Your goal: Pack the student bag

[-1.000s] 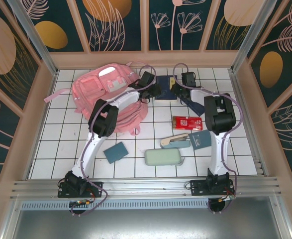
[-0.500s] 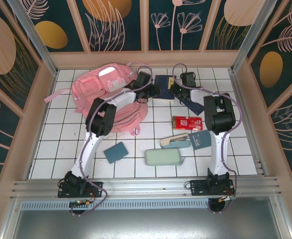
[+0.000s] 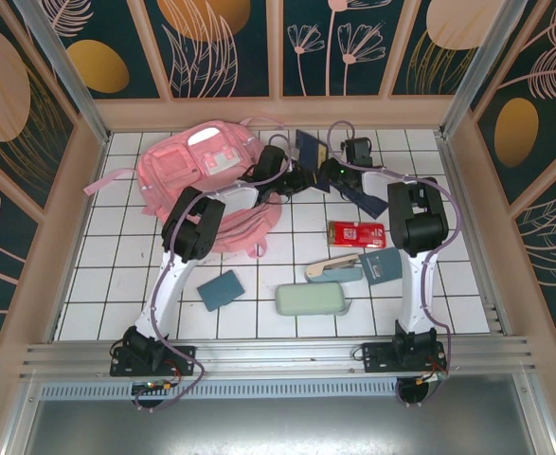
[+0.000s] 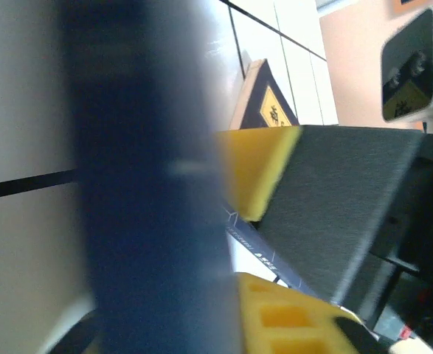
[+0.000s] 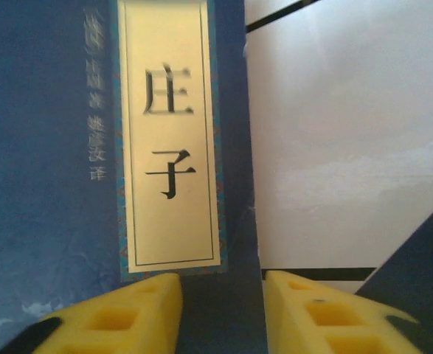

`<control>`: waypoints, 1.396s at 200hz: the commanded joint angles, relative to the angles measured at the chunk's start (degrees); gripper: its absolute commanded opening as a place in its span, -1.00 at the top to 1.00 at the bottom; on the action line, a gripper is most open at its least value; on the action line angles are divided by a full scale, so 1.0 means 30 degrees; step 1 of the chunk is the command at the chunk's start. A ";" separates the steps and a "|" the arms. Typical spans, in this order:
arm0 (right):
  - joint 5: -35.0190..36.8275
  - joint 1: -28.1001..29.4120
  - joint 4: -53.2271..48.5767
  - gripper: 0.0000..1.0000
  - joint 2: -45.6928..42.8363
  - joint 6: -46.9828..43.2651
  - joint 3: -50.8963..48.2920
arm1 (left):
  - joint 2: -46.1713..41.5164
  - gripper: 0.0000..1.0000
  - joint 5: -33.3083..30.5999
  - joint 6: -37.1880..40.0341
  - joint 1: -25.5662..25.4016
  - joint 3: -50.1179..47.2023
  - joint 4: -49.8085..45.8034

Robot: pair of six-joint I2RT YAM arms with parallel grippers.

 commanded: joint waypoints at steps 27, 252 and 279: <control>-0.2289 -0.0392 0.1597 -0.13 -0.2719 0.1352 -0.2381 | -0.2976 1.00 0.0664 0.0742 0.0041 -0.1438 0.1650; -1.4181 -0.1004 1.0037 0.29 -0.8244 0.3842 -0.8186 | -1.1738 1.00 0.6601 0.3373 0.0121 -1.0543 0.3780; -1.4046 -0.0990 0.9965 1.00 -0.8523 0.3787 -0.8270 | -1.1733 0.89 0.6176 0.4153 0.0125 -1.0148 0.2539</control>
